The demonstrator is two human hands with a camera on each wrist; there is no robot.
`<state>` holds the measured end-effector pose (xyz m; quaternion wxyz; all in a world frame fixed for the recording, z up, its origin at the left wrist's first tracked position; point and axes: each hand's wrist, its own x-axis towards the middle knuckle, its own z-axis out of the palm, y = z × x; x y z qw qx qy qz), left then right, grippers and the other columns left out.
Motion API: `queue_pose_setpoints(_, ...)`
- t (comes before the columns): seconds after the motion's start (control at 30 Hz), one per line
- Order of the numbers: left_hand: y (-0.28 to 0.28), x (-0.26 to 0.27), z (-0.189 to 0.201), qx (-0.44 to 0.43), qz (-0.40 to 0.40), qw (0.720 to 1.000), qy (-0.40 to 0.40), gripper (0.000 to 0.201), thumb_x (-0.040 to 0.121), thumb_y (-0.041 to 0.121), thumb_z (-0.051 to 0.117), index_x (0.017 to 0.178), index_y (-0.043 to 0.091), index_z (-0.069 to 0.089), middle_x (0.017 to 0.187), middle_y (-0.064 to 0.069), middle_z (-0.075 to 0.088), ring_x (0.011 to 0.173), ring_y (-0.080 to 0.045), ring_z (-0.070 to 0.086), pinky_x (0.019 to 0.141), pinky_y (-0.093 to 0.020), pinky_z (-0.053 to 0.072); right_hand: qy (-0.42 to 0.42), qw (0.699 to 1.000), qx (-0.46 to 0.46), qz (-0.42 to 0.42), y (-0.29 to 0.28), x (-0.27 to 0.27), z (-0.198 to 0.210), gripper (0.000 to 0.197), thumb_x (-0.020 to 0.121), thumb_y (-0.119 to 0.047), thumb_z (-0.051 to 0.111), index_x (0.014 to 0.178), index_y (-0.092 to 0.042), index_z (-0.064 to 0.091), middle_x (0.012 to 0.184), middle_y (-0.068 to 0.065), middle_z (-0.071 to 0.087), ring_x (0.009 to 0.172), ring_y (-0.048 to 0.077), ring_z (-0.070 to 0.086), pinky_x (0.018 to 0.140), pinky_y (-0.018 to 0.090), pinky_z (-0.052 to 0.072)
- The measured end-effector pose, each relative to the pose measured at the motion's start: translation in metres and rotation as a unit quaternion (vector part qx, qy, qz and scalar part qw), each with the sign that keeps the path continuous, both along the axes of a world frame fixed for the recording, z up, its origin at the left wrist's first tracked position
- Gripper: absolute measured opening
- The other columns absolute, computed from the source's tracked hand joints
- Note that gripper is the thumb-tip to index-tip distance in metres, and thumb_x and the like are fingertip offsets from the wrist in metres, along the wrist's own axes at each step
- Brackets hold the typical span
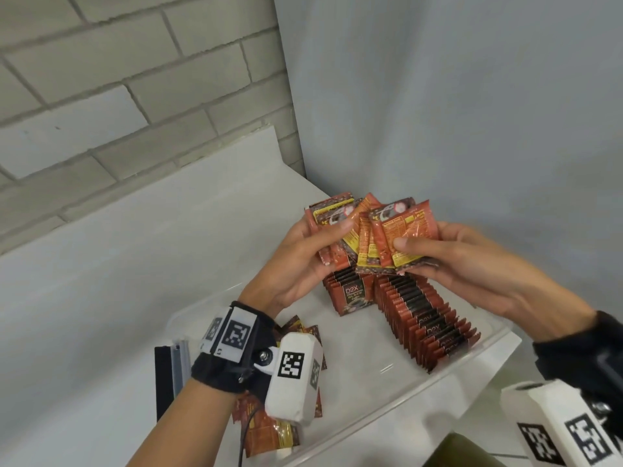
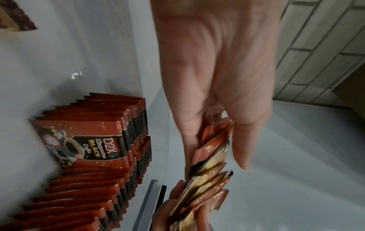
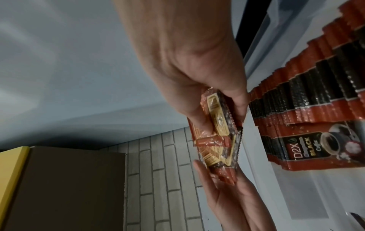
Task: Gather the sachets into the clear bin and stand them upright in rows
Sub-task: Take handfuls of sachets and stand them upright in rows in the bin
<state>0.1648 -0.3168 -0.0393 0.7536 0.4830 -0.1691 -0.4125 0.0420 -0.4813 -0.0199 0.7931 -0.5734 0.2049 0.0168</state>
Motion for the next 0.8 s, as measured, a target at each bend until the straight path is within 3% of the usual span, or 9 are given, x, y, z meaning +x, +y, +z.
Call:
queue_pose_setpoints(0.13, 0.001, -0.003, 0.000, -0.001, -0.074, 0.997, 0.009, 0.032, 0.074, 0.027, 0.068, 0.103, 0.017, 0.075, 0.108, -0.009, 0.072, 0.099, -0.020, 0.069, 0.086, -0.033, 0.055, -0.009, 0.999, -0.032, 0.016, 0.002, 0.003, 0.006, 0.029, 0.085, -0.004, 0.061, 0.114, -0.004, 0.064, 0.107, 0.007, 0.073, 0.099, 0.017, 0.070, 0.082, 0.019, 0.055)
queue_pose_setpoints(0.3, 0.003, -0.004, -0.004, -0.019, -0.132, 0.989, 0.059, 0.045, 0.070, 0.030, 0.080, 0.111, 0.014, 0.072, 0.117, -0.010, 0.068, 0.107, -0.023, 0.066, 0.099, -0.035, 0.050, -0.010, 0.994, -0.098, 0.038, 0.013, 0.009, 0.003, 0.043, 0.076, -0.018, 0.069, 0.119, -0.012, 0.063, 0.110, 0.002, 0.073, 0.104, 0.016, 0.068, 0.096, 0.030, 0.050)
queue_pose_setpoints(0.43, 0.006, -0.002, -0.005, -0.052, -0.152, 0.982, 0.098, 0.054, 0.071, 0.032, 0.078, 0.118, 0.009, 0.067, 0.123, -0.013, 0.064, 0.111, -0.026, 0.061, 0.105, -0.042, 0.041, -0.013, 0.987, -0.158, 0.028, 0.018, 0.010, -0.004, 0.037, 0.084, -0.020, 0.069, 0.120, -0.021, 0.061, 0.110, -0.005, 0.072, 0.103, 0.010, 0.067, 0.101, 0.033, 0.046)
queue_pose_setpoints(0.53, 0.007, -0.001, -0.005, -0.049, -0.175, 0.978, 0.103, 0.057, 0.071, 0.037, 0.076, 0.121, 0.011, 0.065, 0.126, -0.013, 0.062, 0.116, -0.028, 0.058, 0.105, -0.051, 0.038, -0.019, 0.982, -0.184, 0.027, 0.017, 0.010, -0.010, 0.039, 0.084, -0.021, 0.069, 0.122, -0.023, 0.058, 0.110, -0.010, 0.071, 0.101, 0.004, 0.066, 0.097, 0.027, 0.048)
queue_pose_setpoints(0.6, 0.007, -0.001, -0.007, -0.038, -0.188, 0.976, 0.098, 0.062, 0.070, 0.032, 0.078, 0.126, 0.010, 0.062, 0.128, -0.017, 0.060, 0.120, -0.035, 0.055, 0.106, -0.056, 0.035, -0.026, 0.982, -0.186, 0.031, 0.018, 0.009, -0.015, 0.044, 0.085, -0.023, 0.069, 0.126, -0.023, 0.054, 0.111, -0.010, 0.069, 0.098, 0.002, 0.066, 0.084, 0.019, 0.052)
queue_pose_setpoints(0.7, 0.005, -0.003, -0.006, -0.021, -0.202, 0.975, 0.095, 0.060, 0.068, 0.028, 0.081, 0.123, 0.009, 0.064, 0.123, -0.017, 0.063, 0.114, -0.035, 0.060, 0.101, -0.048, 0.044, -0.044, 0.979, -0.196, 0.025, 0.020, 0.008, -0.022, 0.056, 0.082, -0.029, 0.071, 0.132, -0.025, 0.047, 0.119, -0.010, 0.065, 0.101, -0.002, 0.064, 0.076, 0.013, 0.051)
queue_pose_setpoints(0.8, 0.002, -0.006, -0.005, 0.007, -0.195, 0.976, 0.098, 0.061, 0.068, 0.039, 0.081, 0.119, 0.010, 0.067, 0.116, -0.018, 0.065, 0.102, -0.032, 0.066, 0.091, -0.038, 0.052, -0.099, 0.971, -0.219, -0.007, 0.022, 0.009, -0.025, 0.068, 0.081, -0.027, 0.071, 0.138, -0.031, 0.035, 0.130, -0.010, 0.053, 0.109, -0.005, 0.058, 0.078, 0.009, 0.048)
